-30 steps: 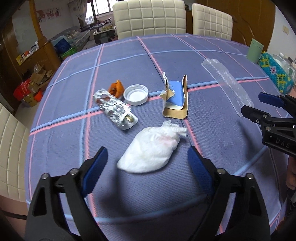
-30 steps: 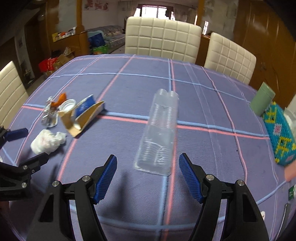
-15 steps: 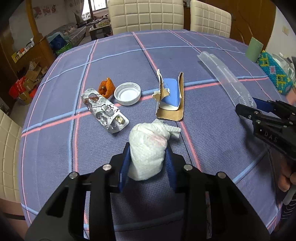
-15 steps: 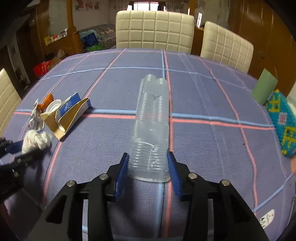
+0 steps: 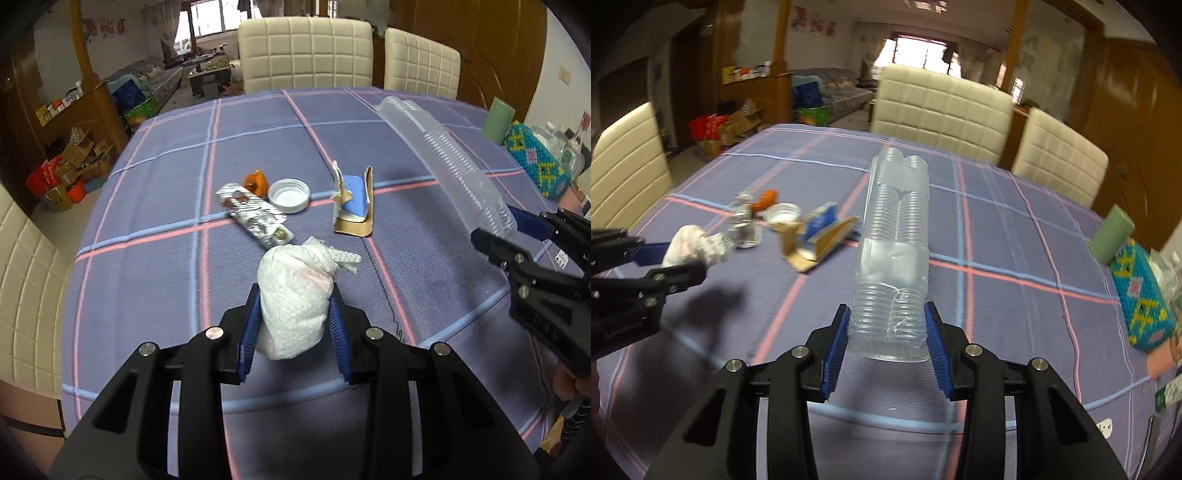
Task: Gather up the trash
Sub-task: 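Grasp the clear plastic cup stack with the right gripper, then carry the tissue with the left gripper while the right carries the cup stack to the bin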
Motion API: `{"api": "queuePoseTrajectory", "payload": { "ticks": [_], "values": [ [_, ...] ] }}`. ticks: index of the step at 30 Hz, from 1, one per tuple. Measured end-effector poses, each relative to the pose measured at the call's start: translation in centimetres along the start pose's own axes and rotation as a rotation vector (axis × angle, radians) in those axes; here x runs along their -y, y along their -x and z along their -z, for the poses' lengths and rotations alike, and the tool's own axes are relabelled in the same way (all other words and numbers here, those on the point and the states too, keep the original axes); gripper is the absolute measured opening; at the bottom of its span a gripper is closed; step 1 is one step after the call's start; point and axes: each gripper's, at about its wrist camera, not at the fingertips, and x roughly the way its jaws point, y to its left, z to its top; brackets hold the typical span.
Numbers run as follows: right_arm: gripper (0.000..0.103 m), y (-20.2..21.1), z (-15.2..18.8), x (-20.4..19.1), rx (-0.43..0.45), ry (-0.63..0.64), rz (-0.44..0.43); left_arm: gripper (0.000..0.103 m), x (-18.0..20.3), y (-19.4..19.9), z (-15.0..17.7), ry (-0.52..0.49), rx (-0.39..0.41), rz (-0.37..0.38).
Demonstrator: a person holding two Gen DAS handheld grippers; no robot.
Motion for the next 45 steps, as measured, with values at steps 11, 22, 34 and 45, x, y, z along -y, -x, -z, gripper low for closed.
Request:
{"api": "queuePoseTrajectory", "payload": {
  "ticks": [11, 22, 34, 45],
  "values": [
    [0.040, 2.1, -1.5, -6.0, 0.035, 0.105, -0.060, 0.036, -4.0, 3.2, 2.4, 0.061, 0.035, -0.026],
    [0.041, 2.1, -3.1, -13.4, 0.036, 0.231, -0.135, 0.036, -10.0, 5.2, 5.3, 0.175, 0.055, -0.069],
    [0.041, 1.8, -4.5, -21.6, 0.049, 0.370, -0.221, 0.036, -16.3, 7.1, 8.4, 0.262, 0.066, -0.156],
    [0.041, 1.6, -5.5, -26.6, 0.064, 0.450, -0.287, 0.036, -21.1, 8.7, 10.5, 0.339, 0.069, -0.228]
  ]
}}
